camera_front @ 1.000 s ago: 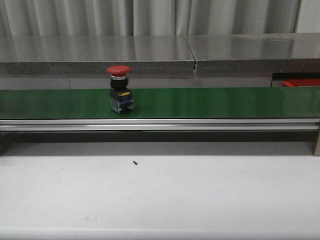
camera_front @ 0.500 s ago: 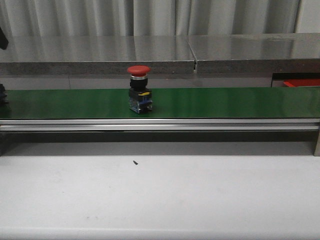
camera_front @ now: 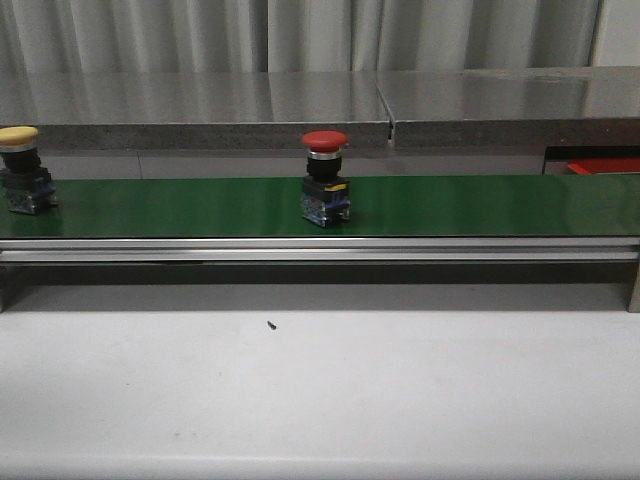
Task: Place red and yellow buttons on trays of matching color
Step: 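Set the yellow button on the green belt and release it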
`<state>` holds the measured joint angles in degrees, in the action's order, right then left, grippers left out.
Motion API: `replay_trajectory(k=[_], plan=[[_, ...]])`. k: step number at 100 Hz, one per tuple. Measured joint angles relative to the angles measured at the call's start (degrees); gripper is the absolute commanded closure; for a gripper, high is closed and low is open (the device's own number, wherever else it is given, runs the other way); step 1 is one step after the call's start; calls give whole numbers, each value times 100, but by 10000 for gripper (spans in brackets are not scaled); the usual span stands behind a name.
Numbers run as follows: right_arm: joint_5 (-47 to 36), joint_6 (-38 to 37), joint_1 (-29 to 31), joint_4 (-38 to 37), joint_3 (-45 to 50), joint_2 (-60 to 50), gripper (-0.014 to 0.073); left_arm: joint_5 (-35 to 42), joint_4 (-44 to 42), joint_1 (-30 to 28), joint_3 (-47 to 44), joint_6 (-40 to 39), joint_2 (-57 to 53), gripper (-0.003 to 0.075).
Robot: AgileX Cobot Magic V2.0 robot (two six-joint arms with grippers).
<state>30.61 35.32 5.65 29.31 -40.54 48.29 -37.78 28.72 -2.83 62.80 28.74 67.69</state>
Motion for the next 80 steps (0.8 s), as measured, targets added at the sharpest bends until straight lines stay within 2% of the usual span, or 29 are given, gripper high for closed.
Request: replay_trajectory(k=[14, 28, 37, 54, 58, 65, 72, 80], plan=[[0, 0, 0, 0, 0, 0, 662, 434, 35, 406, -1105, 23, -875, 187], [0, 0, 0, 0, 0, 0, 662, 898, 94, 658, -2106, 23, -1653, 327], [0, 0, 0, 0, 0, 0, 662, 1130, 120, 709, -2661, 31, -2118, 448], [12, 0, 0, 11, 0, 0, 656, 1523, 155, 709, -3213, 44, -2674, 733], [33, 0, 0, 10, 0, 0, 641, 1565, 155, 709, -3255, 44, -2755, 737], [104, 0, 0, 37, 0, 0, 560, 1673, 166, 709, -3285, 44, -2810, 739], [184, 0, 0, 123, 0, 0, 414, 1762, 177, 709, -3285, 44, -2812, 739], [242, 0, 0, 213, 0, 0, 152, 1803, 177, 709, -3285, 44, -2812, 739]])
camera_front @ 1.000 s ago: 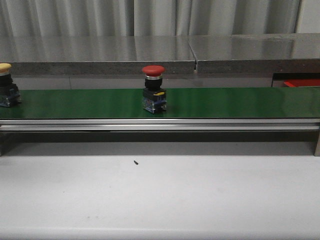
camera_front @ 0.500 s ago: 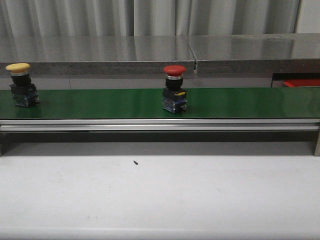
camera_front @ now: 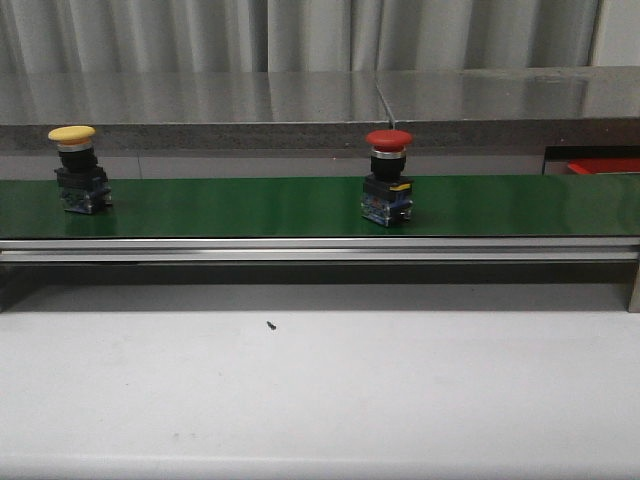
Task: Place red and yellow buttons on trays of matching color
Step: 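Set the yellow button on the green belt and release it, then grasp the red button at the belt's far end with the right gripper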
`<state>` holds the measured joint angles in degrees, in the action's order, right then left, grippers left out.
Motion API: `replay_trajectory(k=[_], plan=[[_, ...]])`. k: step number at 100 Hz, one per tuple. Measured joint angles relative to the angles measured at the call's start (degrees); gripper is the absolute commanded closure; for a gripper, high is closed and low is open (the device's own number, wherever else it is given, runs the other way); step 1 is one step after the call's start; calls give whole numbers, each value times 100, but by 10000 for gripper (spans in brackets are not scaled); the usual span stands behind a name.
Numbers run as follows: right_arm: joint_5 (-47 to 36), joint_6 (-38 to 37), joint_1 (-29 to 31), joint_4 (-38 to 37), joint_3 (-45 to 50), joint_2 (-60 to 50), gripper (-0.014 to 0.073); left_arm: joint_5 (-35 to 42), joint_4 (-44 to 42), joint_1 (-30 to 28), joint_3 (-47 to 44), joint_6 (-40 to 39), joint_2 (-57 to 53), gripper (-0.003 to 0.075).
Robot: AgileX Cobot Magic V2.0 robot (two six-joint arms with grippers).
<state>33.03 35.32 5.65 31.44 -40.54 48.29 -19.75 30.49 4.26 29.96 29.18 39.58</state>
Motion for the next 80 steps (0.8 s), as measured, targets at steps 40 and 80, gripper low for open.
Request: replay_trajectory(k=[40, 80], plan=[[580, 46, -86, 50, -924, 877, -41, 12, 12, 0, 0, 0, 0, 739], [700, 301, -499, 50, -1906, 3205, -41, 16, 12, 0, 0, 0, 0, 739]])
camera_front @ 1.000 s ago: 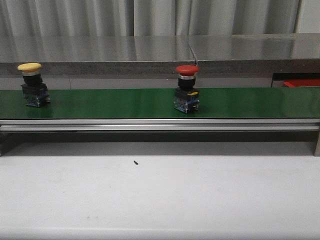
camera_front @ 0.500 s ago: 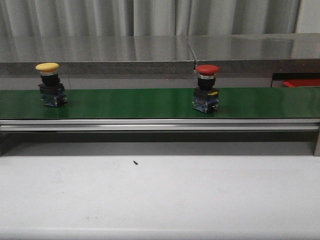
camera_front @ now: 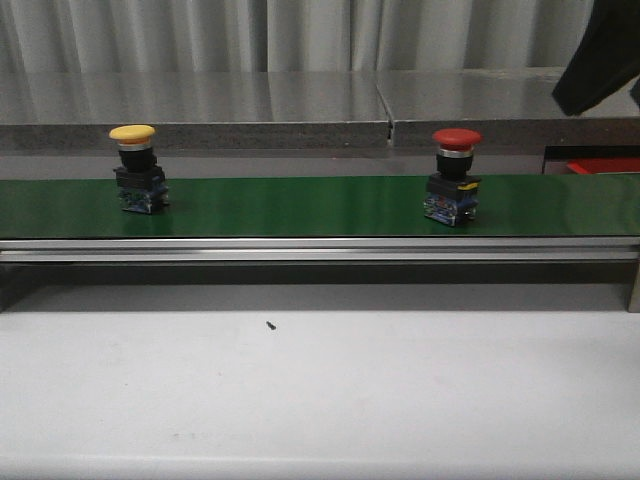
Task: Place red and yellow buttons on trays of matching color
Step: 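Grasp the red button at the belt's far end with the right gripper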
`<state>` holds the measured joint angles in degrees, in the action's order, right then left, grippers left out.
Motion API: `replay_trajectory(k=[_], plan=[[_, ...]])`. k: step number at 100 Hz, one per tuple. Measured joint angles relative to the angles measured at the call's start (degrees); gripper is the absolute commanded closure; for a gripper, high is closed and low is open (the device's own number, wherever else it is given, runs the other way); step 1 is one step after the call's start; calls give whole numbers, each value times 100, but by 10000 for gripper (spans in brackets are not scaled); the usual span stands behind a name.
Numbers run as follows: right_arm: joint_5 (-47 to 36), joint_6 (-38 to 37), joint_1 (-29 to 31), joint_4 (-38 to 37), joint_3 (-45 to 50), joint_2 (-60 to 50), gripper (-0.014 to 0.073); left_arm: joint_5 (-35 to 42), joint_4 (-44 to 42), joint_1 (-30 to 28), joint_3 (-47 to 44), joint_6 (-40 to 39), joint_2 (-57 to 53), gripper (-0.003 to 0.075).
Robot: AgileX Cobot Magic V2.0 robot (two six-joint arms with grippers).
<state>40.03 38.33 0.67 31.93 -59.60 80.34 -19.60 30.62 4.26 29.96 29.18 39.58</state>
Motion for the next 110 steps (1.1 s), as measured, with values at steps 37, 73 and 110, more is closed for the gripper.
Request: replay_trajectory(k=[37, 73, 110], plan=[[-234, 179, -454, -66, -724, 1107, -41, 0, 0, 0, 0, 3, 0, 739], [-635, 199, -467, -372, -1015, 1692, 276, 0, 0, 0, 0, 3, 0, 739], [-340, 187, -154, -399, -1183, 1459, 432, 0, 0, 0, 0, 3, 0, 739]])
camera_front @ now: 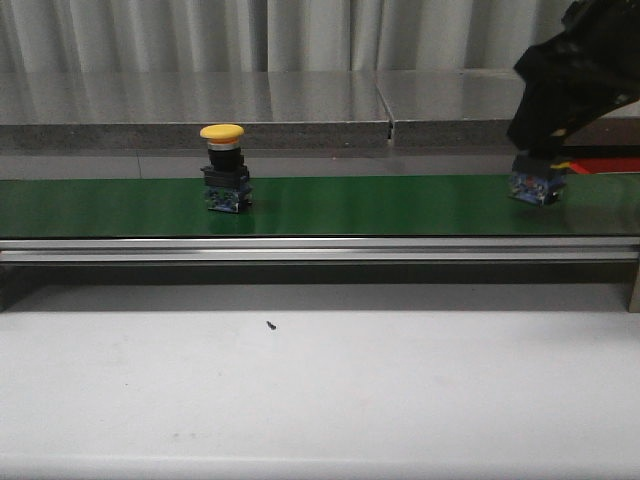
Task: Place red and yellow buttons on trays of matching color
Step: 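Grasp the red button at the belt's far end with the right gripper, then carry the red button into the red tray and open the right gripper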
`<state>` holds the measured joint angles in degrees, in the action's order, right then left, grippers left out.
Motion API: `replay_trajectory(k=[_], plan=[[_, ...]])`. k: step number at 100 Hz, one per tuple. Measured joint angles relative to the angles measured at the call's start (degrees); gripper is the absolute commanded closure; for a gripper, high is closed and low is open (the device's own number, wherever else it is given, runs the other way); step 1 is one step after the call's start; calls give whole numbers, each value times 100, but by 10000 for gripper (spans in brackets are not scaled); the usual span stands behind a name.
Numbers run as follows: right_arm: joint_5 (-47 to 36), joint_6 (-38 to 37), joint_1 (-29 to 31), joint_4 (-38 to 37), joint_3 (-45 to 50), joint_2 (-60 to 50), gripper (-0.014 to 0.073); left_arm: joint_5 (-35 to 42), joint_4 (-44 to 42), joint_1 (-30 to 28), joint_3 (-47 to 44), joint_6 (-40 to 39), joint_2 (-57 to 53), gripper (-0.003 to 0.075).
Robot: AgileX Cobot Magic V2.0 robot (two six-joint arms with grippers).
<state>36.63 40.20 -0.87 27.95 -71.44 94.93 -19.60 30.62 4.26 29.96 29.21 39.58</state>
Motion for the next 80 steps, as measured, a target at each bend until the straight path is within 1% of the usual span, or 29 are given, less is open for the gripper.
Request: replay_trajectory(k=[9, 19, 35, 47, 63, 80], plan=[[247, -73, 393, 0, -353, -32, 432, 0, 0, 0, 0, 0, 0, 739], [451, -132, 1028, 0, -751, -32, 432, 0, 0, 0, 0, 0, 0, 739], [589, -213, 2029, -23, -1323, -32, 432, 0, 0, 0, 0, 0, 0, 739], [678, -236, 2624, -34, -1646, 134, 432, 0, 0, 0, 0, 0, 0, 739], [716, -239, 3108, -24, -1854, 698, 432, 0, 0, 0, 0, 0, 0, 739], [632, -252, 3333, -2, -2238, 1433, 432, 0, 0, 0, 0, 0, 0, 739]])
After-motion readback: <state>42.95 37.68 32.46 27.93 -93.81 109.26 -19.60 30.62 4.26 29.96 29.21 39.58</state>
